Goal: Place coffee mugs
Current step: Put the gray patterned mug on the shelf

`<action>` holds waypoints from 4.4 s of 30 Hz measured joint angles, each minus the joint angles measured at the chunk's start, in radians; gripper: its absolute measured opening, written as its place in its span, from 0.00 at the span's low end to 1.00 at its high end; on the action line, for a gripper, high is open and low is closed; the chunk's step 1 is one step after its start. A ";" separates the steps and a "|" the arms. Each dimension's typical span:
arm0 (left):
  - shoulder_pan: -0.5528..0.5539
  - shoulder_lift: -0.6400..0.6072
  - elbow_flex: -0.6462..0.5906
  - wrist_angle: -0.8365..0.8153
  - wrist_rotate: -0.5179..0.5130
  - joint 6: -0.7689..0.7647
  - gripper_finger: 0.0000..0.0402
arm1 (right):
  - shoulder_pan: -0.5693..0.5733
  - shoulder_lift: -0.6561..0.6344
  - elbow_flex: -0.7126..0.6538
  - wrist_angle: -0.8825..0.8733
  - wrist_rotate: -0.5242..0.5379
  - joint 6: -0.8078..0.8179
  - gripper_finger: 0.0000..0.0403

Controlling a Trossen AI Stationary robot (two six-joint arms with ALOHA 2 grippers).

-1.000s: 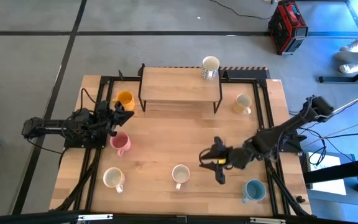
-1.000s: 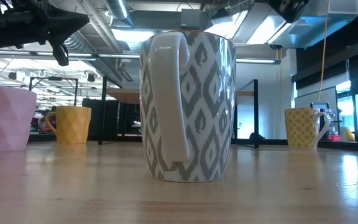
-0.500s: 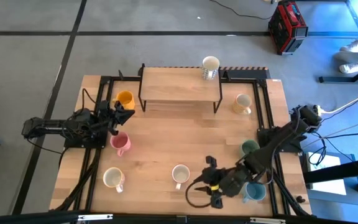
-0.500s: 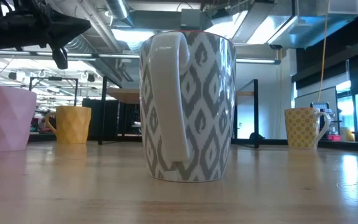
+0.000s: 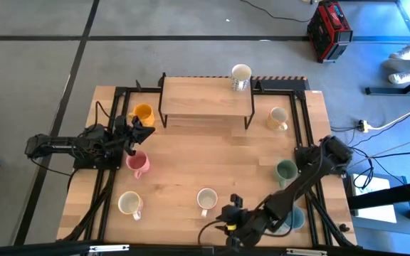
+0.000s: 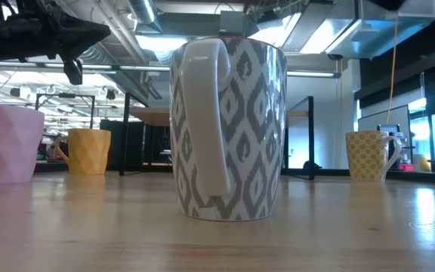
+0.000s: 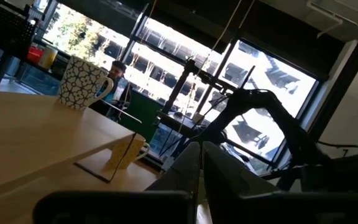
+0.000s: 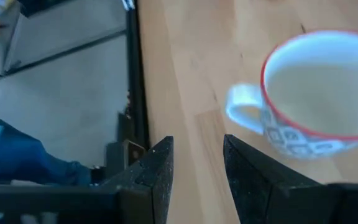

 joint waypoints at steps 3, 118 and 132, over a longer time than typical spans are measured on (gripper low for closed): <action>0.000 0.000 0.000 -0.003 0.000 0.000 0.03 | 0.000 0.045 0.000 0.035 0.018 0.018 0.33; 0.000 0.000 0.000 -0.108 0.049 -0.018 0.03 | -0.114 0.068 -0.002 0.200 0.375 -0.298 0.00; 0.000 0.000 0.000 -0.108 0.043 0.008 0.03 | -0.301 -0.289 -0.196 0.192 0.169 -0.556 0.00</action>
